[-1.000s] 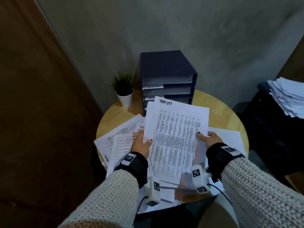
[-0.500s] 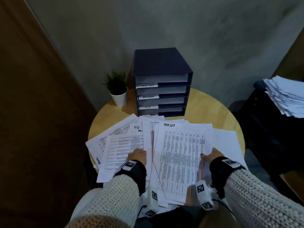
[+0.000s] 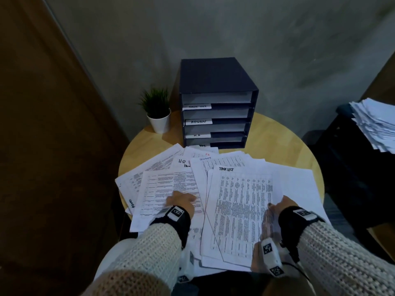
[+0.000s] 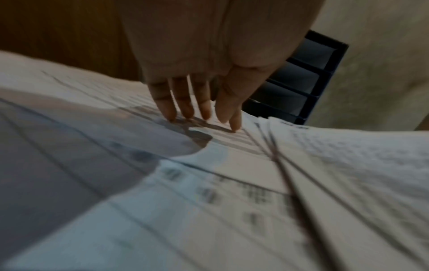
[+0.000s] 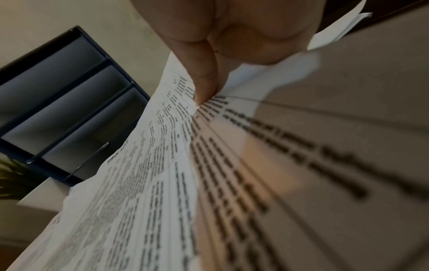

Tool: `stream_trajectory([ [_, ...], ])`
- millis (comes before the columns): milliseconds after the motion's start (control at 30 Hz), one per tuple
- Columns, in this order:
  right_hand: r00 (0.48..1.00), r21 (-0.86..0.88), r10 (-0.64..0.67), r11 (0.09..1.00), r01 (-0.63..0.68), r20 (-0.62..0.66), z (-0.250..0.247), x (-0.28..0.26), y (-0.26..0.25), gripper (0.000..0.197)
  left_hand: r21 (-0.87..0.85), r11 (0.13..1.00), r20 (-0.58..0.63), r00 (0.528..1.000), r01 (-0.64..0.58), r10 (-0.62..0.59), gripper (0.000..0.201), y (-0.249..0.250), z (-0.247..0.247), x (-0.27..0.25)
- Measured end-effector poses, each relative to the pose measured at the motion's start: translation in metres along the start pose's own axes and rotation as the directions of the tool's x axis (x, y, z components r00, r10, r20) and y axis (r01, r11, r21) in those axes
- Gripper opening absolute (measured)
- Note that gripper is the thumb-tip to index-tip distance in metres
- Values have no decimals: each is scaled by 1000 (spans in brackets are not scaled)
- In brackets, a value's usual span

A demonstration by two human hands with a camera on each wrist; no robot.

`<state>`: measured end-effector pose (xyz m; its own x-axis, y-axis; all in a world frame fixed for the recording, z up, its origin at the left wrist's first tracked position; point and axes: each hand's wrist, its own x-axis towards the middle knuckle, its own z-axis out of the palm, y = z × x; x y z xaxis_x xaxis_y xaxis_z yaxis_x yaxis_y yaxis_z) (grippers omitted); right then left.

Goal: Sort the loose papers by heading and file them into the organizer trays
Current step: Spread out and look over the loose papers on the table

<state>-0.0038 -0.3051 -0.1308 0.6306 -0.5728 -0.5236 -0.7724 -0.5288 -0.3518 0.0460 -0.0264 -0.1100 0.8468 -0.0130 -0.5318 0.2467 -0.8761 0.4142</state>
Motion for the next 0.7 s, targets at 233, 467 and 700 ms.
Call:
stream_trajectory([
  [233,998,-3,-54,999,54,12,10,-6,-20,54,91,941,-99,944,325,-316,54,-62,-57,1],
  [467,998,-5,-28,1000,28,48,19,-16,-27,59,-63,967,-138,958,247,-253,37,-71,-74,-2],
  [700,1000,-35,-6,999,6,18,17,-23,-23,51,-267,963,-461,873,34,-159,31,-55,-107,-7],
])
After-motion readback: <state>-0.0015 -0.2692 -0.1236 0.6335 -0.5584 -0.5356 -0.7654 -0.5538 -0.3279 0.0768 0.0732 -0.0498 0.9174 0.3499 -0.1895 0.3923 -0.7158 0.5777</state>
